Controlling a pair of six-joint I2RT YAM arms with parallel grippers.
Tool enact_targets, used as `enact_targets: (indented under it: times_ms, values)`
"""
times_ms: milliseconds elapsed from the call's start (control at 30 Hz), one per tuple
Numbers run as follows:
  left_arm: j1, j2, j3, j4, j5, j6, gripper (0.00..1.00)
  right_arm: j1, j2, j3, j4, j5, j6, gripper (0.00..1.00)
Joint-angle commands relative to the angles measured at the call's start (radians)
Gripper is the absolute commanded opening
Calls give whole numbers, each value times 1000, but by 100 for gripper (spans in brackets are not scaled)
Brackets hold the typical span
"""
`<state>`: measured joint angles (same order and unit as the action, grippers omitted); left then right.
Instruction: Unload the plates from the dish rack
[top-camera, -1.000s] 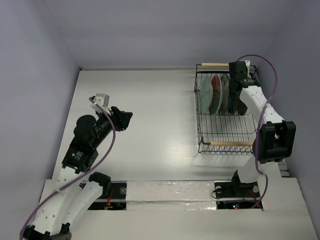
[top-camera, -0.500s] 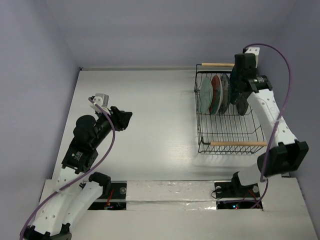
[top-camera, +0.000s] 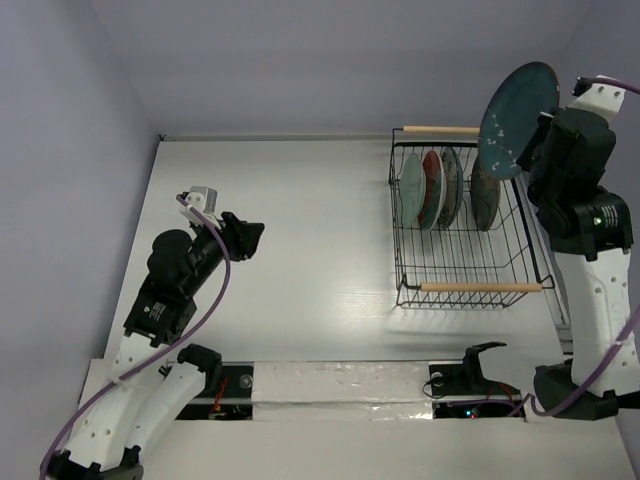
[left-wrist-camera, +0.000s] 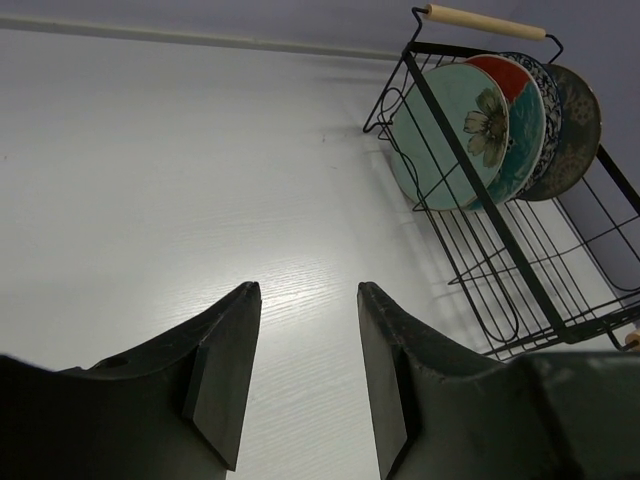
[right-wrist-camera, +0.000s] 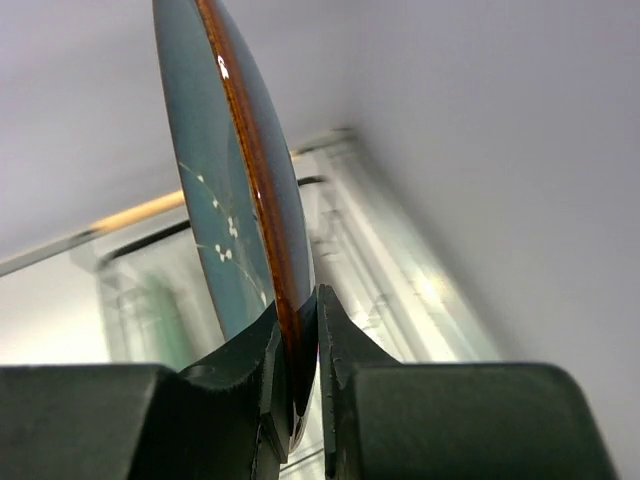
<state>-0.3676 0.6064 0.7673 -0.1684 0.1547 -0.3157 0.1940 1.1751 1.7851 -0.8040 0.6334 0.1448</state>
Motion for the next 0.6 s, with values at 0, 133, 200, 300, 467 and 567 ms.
enact_targets:
  times_ms: [0, 133, 200, 300, 467, 567]
  values:
    - [-5, -10, 6, 43, -30, -3, 42, 65, -35, -27, 243, -339, 143, 0]
    - [-5, -25, 6, 33, -73, -5, 44, 211, 24, -111, 356, -416, 222, 0]
    - [-5, -36, 6, 27, -102, -11, 45, 286, 69, -136, 423, -480, 277, 0]
    - [-5, -46, 7, 20, -142, -16, 46, 379, 173, -151, 521, -561, 347, 0]
    - [-5, -57, 10, 6, -204, -26, 50, 504, 412, -87, 560, -549, 404, 0]
    - [-5, -60, 10, 4, -210, -28, 54, 548, 535, -64, 600, -558, 450, 0]
